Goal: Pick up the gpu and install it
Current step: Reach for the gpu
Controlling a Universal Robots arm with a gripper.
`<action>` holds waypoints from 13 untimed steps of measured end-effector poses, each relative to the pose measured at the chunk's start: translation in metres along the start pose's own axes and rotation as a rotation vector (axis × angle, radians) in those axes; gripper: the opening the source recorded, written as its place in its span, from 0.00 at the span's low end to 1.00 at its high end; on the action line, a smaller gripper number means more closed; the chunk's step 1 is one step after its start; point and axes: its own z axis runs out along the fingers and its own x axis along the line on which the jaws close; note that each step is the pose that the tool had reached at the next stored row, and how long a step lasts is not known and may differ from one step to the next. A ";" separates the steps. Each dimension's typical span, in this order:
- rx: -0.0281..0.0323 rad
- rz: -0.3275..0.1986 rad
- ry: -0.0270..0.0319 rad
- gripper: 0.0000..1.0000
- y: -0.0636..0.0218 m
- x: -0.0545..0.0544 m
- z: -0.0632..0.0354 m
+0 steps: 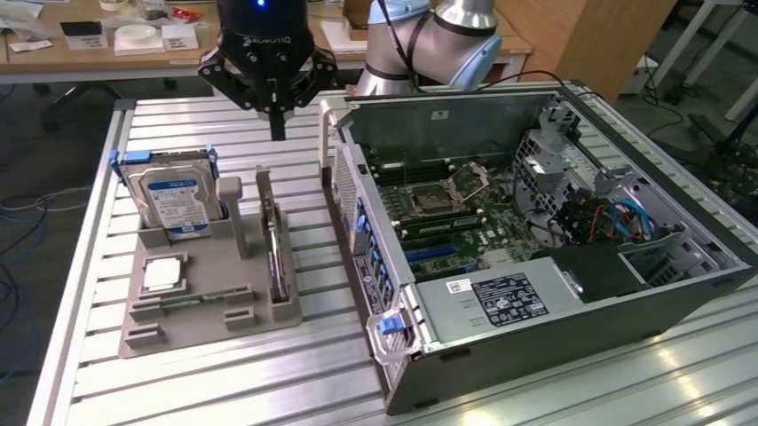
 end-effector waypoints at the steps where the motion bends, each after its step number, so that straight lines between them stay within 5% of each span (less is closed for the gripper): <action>1: 0.0000 0.000 0.0000 0.11 -0.0001 0.000 0.0000; 13: 0.0000 0.000 0.0000 0.11 -0.0001 0.001 0.0000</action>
